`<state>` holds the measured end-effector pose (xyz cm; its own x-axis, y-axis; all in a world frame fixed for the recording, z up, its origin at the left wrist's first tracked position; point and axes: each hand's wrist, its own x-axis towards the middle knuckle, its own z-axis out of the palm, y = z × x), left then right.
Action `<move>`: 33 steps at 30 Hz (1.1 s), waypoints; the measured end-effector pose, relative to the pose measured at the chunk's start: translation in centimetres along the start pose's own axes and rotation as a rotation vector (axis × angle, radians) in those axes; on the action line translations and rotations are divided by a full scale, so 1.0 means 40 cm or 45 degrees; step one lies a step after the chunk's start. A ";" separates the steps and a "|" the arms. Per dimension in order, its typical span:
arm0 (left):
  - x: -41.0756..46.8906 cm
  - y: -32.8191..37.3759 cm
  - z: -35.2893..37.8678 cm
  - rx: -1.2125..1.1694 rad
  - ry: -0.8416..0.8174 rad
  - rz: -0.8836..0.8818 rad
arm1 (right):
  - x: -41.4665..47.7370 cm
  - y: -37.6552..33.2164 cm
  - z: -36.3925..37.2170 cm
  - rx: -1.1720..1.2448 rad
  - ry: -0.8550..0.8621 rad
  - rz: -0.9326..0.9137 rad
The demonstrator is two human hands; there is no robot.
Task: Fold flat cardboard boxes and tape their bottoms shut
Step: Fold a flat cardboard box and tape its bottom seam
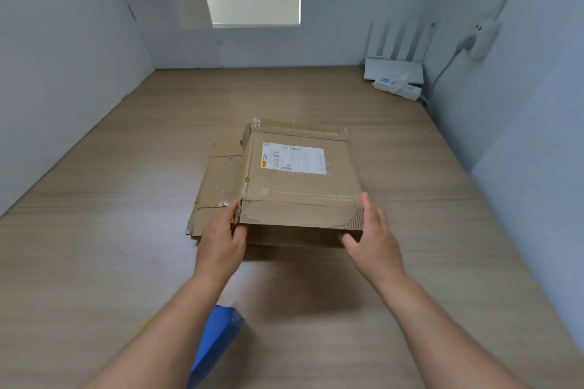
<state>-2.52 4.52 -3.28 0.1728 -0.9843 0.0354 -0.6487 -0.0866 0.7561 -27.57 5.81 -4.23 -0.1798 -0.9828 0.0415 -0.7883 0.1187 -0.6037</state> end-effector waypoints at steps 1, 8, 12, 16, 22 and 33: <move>-0.017 0.012 -0.015 -0.078 0.062 0.010 | -0.018 -0.007 -0.007 0.128 0.082 0.065; -0.133 0.061 -0.143 -0.228 0.115 -0.024 | -0.151 -0.032 -0.062 0.231 0.352 0.164; -0.194 0.095 -0.212 -0.190 0.129 0.085 | -0.216 -0.099 -0.152 0.133 0.775 0.039; -0.245 0.147 -0.252 -0.217 0.172 0.176 | -0.270 -0.138 -0.241 0.076 0.940 -0.048; -0.283 0.200 -0.244 -0.187 0.094 0.041 | -0.301 -0.124 -0.314 0.103 0.912 -0.015; -0.354 0.167 -0.148 -0.447 0.148 0.188 | -0.296 -0.019 -0.342 0.427 0.426 -0.159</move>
<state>-4.91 18.78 5.12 0.1924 -0.9566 0.2189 -0.3833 0.1321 0.9141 -32.88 19.31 6.63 -0.3187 -0.8808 0.3502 -0.5926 -0.1032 -0.7988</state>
